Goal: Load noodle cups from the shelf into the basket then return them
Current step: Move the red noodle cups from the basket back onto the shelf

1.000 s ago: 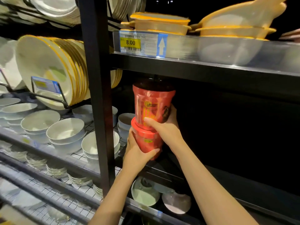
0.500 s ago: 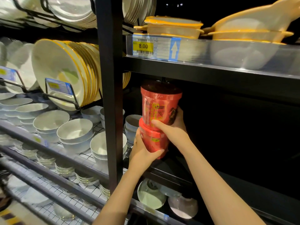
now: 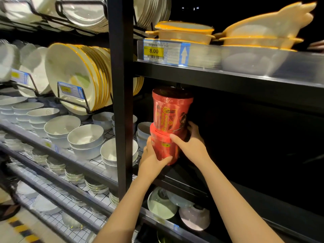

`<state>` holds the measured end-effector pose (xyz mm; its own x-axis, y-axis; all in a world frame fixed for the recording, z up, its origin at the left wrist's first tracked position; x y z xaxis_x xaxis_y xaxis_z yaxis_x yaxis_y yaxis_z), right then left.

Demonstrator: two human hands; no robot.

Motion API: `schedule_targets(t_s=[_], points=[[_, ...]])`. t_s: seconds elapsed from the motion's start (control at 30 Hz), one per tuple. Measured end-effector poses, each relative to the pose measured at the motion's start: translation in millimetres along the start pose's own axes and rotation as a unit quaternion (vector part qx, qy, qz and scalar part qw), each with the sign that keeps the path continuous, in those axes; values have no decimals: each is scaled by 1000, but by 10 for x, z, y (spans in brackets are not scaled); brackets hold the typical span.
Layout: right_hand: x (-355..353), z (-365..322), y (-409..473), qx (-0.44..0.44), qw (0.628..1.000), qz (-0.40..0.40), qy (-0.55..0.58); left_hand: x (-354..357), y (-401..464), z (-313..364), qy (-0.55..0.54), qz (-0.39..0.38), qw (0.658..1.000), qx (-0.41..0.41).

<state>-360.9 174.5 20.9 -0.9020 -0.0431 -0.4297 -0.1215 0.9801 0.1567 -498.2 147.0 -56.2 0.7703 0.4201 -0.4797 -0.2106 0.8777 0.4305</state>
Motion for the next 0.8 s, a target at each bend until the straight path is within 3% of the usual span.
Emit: schedule_targets(t_s=[0.13,0.33,0.57,0.8], points=[[-107,101,-264,-8,988,32,-150,-81,-255,74,37,21,999,26],[-44,275,-938,-81,970,25,-229,-464,-1084,223,175,41,983,34],[558,633,-1910,-95,950,-126,-271,-1001,-2433,-139,303,-1,951,-63],[1260,1166,-2871,-34,898,-310,-310,-1230,-3973,-546,288,0,941,-180]])
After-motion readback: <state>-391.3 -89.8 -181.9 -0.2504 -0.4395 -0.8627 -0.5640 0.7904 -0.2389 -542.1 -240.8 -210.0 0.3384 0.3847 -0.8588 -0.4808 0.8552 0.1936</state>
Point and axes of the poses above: each hand's wrist, its own y-axis towards the middle knuckle, its own x-axis out of the palm, z = x × y, the point moved 2 cm from there along y, towards the middle knuckle, and after that the axes turned 11 degrees about x, right-handed, at the moved point
